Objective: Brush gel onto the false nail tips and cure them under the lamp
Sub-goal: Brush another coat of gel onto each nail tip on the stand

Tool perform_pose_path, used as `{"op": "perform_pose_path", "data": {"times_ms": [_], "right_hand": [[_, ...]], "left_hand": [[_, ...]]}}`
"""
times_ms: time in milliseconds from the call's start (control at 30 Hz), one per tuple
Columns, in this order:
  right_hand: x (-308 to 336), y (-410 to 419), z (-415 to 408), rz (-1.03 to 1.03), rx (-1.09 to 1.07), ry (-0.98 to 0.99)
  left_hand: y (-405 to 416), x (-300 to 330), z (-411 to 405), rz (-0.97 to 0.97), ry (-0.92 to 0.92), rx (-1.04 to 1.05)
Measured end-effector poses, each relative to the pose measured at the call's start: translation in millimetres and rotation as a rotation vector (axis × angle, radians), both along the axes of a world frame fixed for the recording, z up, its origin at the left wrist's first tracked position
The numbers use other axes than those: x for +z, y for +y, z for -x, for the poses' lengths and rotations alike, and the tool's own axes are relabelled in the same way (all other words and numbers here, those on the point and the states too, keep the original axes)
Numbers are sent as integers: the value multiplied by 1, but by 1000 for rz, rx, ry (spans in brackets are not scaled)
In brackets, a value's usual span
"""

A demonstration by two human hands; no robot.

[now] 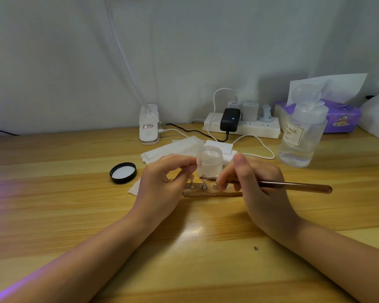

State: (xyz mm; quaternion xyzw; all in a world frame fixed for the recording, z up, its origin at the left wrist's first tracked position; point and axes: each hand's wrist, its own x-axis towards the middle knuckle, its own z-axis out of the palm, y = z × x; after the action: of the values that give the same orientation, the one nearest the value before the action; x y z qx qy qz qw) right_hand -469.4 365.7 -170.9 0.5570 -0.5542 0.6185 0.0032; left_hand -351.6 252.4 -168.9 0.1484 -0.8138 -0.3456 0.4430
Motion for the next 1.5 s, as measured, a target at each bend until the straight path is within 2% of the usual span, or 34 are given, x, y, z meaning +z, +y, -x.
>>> {"op": "perform_pose_path", "data": {"times_ms": [300,433,700,1067,1267,1500], "right_hand": [[5,-2,3,53,-59,-193],[4,-2,4,29,-60,-121],[3,-2,2,45,-58,159],[2,-4,7,22,-106,52],[1,-3,4,47,-86,198],[1,-4,8,8,-102,18]], "left_hand": [[2,2,-2,-32,18,8],[3,3,-3,-92,16,-29],[4,5,-4,-52,2,-12],[6,7,-5,-75,-19,-22],[5,6,-4,-84,-18,-15],[5,6,-5,-75,-27,-21]]}}
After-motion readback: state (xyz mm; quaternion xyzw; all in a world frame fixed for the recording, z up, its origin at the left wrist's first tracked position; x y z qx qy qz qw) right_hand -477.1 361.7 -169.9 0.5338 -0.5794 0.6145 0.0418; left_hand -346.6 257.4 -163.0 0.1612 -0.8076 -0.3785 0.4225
